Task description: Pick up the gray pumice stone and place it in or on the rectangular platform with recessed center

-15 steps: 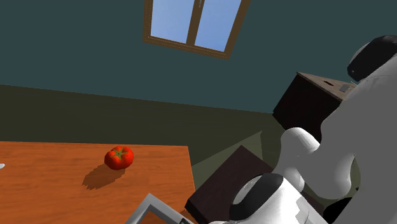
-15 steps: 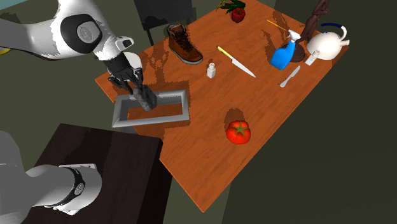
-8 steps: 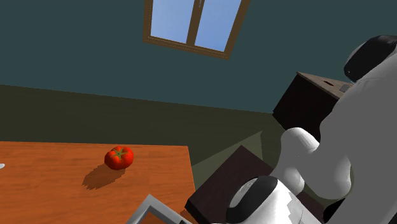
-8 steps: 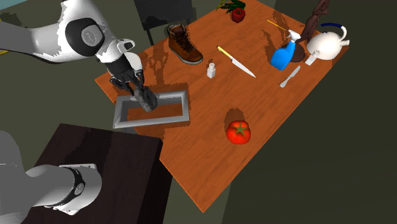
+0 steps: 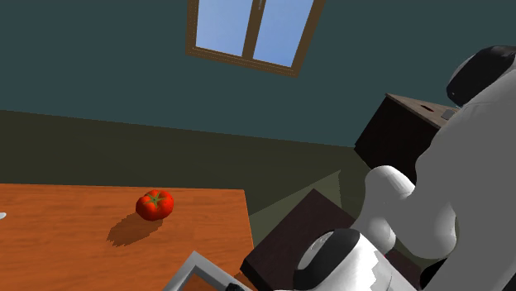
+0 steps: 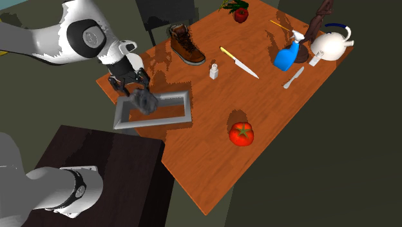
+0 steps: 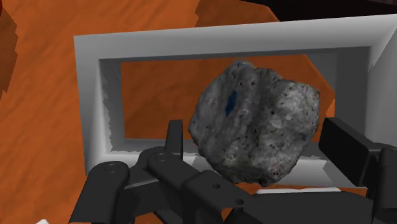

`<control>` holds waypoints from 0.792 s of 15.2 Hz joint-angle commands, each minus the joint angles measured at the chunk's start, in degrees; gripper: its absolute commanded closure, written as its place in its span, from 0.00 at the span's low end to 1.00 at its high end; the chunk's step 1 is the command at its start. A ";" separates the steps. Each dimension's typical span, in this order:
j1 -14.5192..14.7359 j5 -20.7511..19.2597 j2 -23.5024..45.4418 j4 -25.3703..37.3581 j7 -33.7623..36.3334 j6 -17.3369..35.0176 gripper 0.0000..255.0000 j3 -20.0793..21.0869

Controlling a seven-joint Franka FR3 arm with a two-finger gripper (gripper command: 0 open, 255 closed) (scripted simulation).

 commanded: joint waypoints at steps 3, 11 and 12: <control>0.97 3.01 -2.64 1.85 -1.98 -3.82 0.00 0.27; 1.78 5.10 -4.63 3.75 -3.37 -7.27 0.00 0.35; 1.78 5.10 -4.63 3.75 -3.37 -7.27 0.00 0.35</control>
